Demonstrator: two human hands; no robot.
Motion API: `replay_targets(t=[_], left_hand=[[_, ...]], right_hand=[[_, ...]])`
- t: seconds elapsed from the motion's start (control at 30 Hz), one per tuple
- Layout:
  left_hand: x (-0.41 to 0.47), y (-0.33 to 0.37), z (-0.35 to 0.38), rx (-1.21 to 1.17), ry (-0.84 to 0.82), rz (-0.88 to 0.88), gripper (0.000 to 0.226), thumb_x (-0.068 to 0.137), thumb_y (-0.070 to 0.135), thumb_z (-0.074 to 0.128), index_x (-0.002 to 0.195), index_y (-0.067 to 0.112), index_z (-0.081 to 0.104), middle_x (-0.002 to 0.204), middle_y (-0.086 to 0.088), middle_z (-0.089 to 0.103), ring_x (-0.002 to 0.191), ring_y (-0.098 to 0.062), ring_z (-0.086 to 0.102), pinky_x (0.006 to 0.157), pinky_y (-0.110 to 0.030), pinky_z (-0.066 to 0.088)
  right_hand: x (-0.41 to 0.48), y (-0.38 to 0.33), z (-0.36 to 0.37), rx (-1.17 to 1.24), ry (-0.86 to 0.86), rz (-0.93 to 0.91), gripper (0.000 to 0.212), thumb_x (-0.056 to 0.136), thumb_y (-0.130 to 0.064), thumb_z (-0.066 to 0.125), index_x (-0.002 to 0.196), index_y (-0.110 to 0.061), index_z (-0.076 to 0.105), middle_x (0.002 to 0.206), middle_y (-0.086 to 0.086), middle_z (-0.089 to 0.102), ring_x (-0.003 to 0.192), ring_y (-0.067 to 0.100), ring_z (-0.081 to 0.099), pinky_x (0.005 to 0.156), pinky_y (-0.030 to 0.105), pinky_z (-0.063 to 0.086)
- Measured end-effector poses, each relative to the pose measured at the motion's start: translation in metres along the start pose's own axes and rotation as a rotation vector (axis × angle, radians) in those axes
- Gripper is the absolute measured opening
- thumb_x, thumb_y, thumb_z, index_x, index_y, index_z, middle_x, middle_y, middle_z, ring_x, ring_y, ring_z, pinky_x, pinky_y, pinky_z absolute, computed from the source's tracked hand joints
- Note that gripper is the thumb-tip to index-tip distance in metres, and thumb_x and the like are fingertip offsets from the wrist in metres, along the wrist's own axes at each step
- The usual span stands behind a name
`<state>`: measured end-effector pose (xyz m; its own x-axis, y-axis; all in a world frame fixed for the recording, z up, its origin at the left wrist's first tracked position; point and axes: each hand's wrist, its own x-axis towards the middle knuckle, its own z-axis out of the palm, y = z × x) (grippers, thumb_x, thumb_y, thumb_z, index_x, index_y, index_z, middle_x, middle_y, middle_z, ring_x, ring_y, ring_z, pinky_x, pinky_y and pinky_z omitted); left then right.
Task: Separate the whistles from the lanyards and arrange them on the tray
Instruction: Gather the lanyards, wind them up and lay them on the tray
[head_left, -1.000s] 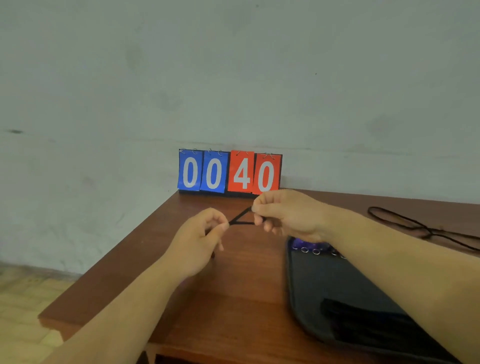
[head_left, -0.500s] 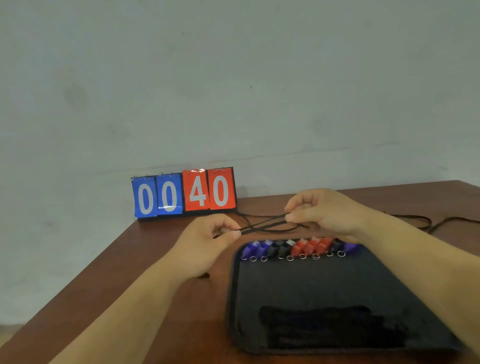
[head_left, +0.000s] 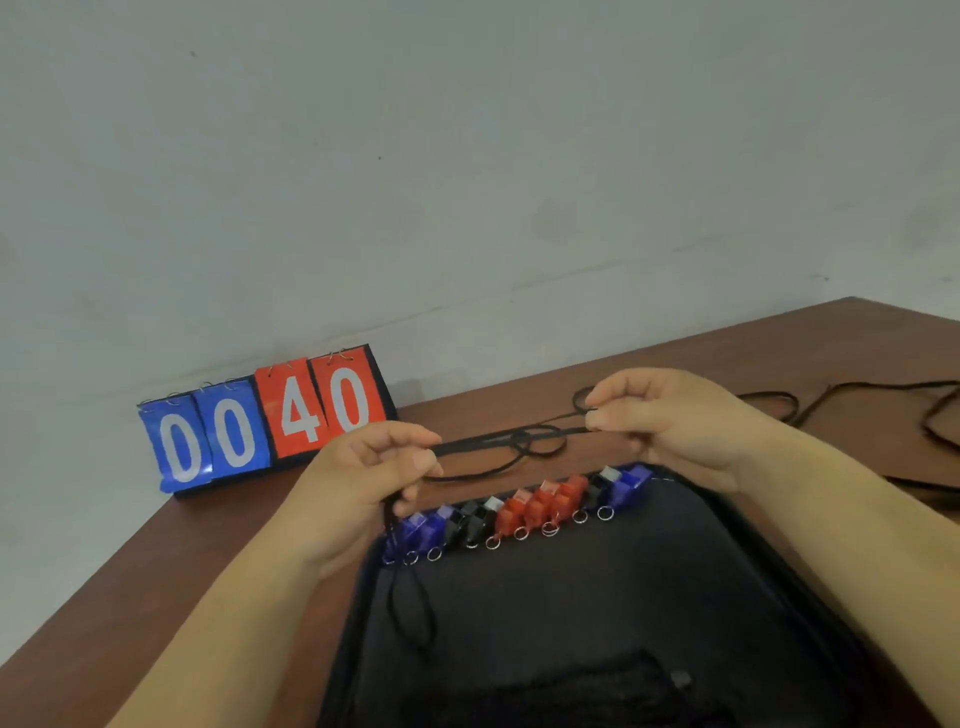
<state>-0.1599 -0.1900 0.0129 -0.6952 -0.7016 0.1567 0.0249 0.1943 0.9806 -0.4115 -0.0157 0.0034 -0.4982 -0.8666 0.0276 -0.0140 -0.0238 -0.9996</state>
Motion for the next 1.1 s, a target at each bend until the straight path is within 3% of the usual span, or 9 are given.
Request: replay_targets(t=[0.13,0.27,0.33,0.5,0.67,0.8,0.97,1.1], left_hand=[[0.003,-0.029,-0.007,-0.084,0.075,-0.022,0.024,0.095,-0.002,0.06,0.087,0.011,0.079,0.065,-0.008,0.064,0.054,-0.014,0.047,0.048,-0.021,0.043],[-0.001,-0.043,-0.005,-0.004,0.102,-0.003,0.028,0.104,0.009,0.053,0.094,0.019,0.078,0.068,-0.003,0.059,0.051,-0.01,0.043,0.045,-0.02,0.034],[-0.002,-0.042,-0.006,0.085,0.104,0.007,0.029,0.105,0.016,0.053,0.092,0.022,0.078,0.066,0.001,0.055,0.05,-0.008,0.042,0.048,-0.022,0.032],[-0.001,-0.042,-0.014,0.123,0.075,0.01,0.023,0.104,0.021,0.058,0.094,0.021,0.079,0.067,-0.002,0.058,0.055,-0.009,0.044,0.051,-0.023,0.037],[0.003,-0.046,-0.02,0.061,0.134,0.01,0.017,0.097,0.012,0.068,0.1,0.022,0.08,0.067,-0.002,0.061,0.059,-0.011,0.05,0.053,-0.024,0.043],[0.004,-0.043,-0.02,0.011,0.172,0.019,0.017,0.098,0.006,0.064,0.104,0.014,0.077,0.074,-0.001,0.072,0.06,-0.011,0.053,0.051,-0.023,0.044],[0.004,-0.038,-0.02,-0.087,0.171,0.016,0.032,0.104,0.006,0.053,0.094,0.02,0.08,0.072,-0.001,0.062,0.057,-0.01,0.047,0.05,-0.023,0.039],[0.003,-0.031,-0.027,-0.225,0.175,0.025,0.031,0.105,0.006,0.049,0.094,0.016,0.077,0.071,-0.002,0.059,0.054,-0.009,0.045,0.046,-0.02,0.038]], right_hand=[[0.0,0.005,0.002,-0.142,0.027,-0.043,0.01,0.086,-0.01,0.078,0.089,-0.02,0.077,0.077,-0.001,0.072,0.064,0.008,0.059,0.062,0.022,0.049],[0.002,0.013,0.009,-0.173,0.032,-0.081,0.015,0.085,-0.004,0.078,0.084,-0.019,0.078,0.089,0.01,0.078,0.084,0.023,0.068,0.084,0.034,0.055],[0.001,0.015,0.011,-0.207,0.047,-0.089,0.013,0.085,-0.002,0.077,0.088,-0.014,0.076,0.088,0.01,0.079,0.085,0.021,0.071,0.088,0.035,0.057],[-0.002,0.015,0.016,-0.143,0.07,-0.057,0.012,0.088,0.002,0.074,0.094,-0.008,0.073,0.084,0.011,0.078,0.077,0.015,0.076,0.074,0.025,0.059],[-0.003,0.017,0.019,-0.155,0.09,-0.071,0.013,0.086,0.002,0.076,0.094,-0.008,0.073,0.078,0.01,0.078,0.07,0.012,0.075,0.073,0.029,0.055],[-0.005,0.015,0.018,-0.248,0.097,-0.092,0.012,0.087,-0.002,0.076,0.096,-0.011,0.074,0.069,-0.002,0.075,0.06,0.001,0.068,0.067,0.025,0.053],[-0.005,0.016,0.017,-0.245,0.022,-0.08,0.013,0.087,-0.001,0.076,0.089,-0.014,0.074,0.073,0.002,0.075,0.068,0.01,0.07,0.076,0.031,0.056],[-0.006,0.015,0.018,-0.207,-0.059,-0.067,0.016,0.087,0.002,0.075,0.089,-0.015,0.074,0.074,0.003,0.074,0.07,0.013,0.07,0.069,0.025,0.055]])
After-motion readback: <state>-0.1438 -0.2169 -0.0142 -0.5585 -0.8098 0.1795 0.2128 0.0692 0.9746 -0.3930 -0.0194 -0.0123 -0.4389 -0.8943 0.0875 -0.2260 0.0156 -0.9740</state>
